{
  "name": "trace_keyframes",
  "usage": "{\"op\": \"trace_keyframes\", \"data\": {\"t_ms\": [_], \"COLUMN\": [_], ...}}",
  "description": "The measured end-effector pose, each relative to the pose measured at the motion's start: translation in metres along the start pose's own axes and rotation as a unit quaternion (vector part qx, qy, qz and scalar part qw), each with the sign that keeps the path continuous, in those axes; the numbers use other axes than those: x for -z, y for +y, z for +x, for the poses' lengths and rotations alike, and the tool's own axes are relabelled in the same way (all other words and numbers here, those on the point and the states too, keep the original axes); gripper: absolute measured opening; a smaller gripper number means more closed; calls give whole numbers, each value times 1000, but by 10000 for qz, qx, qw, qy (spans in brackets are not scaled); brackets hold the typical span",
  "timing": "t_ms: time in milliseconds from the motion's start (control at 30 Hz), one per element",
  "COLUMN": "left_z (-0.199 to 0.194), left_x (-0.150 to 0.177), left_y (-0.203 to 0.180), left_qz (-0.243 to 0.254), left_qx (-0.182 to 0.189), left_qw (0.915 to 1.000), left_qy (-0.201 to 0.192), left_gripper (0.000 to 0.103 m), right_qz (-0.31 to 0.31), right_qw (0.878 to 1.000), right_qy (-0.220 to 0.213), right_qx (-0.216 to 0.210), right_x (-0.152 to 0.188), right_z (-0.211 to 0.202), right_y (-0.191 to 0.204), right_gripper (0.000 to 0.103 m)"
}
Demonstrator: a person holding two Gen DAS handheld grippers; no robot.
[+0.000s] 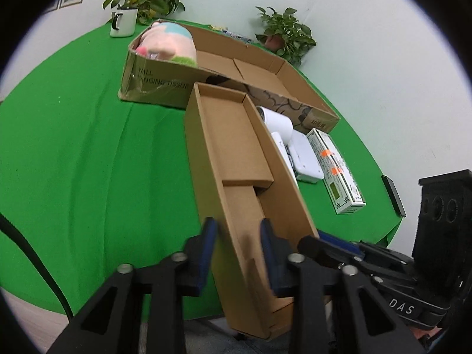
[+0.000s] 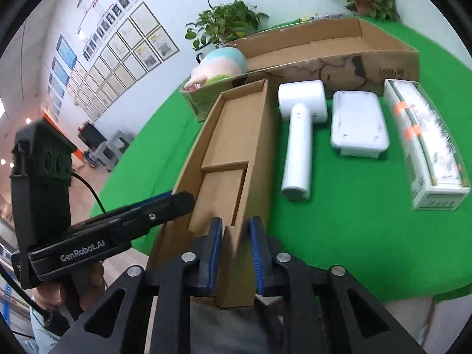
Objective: Organize objects
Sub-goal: 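Lift the cardboard tray with the left gripper and turn it open side up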
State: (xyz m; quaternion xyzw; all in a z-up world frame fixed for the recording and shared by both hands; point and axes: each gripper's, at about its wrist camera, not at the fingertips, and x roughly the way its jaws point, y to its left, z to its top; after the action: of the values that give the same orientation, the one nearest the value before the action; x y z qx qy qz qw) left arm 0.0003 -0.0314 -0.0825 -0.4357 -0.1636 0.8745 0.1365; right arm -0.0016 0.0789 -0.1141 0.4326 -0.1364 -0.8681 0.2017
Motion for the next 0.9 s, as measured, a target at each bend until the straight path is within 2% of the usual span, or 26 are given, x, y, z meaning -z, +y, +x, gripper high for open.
{"op": "trace_keyframes", "data": {"t_ms": [133,267,500,567,667,733,767,800,900], "left_z": [-1,-4,-8,-5,7,13,13,13,8], "left_x": [3,4,-10,-17,-21,-19,-17,-15,-6], "left_y": [-3,-1,2,5,1,-2,-3,-3,-3], "left_qz": [215,214,156,171,277,336,367,374,303], "left_qx": [-185,-128,-384,-359,-405,-464,-494,-488,-415], "left_qw": [9996,9997,9989,9988,9986,9983,9981,9981,9987], "left_qy": [-44,41,-223,-288,-176,-103,-86,-62,-35], "left_gripper": [24,20,19,19,19,19,18,17,16], "right_qz": [-138,-105,-319,-411,-491,-558,-549,-572,-756], "right_qw": [9999,9998,9973,9963,9954,9938,9946,9950,9920], "right_qy": [20,24,-327,-307,-142,-24,18,-12,-45], "right_qx": [81,147,573,687,814,964,882,819,1015], "right_x": [-1,-1,-17,-22,-26,-23,-20,-17,-6], "right_z": [3,3,-6,0,16,24,25,23,17], "right_y": [9,12,11,14,16,17,17,19,29], "right_gripper": [18,22,30,31,31,27,24,15,13]}}
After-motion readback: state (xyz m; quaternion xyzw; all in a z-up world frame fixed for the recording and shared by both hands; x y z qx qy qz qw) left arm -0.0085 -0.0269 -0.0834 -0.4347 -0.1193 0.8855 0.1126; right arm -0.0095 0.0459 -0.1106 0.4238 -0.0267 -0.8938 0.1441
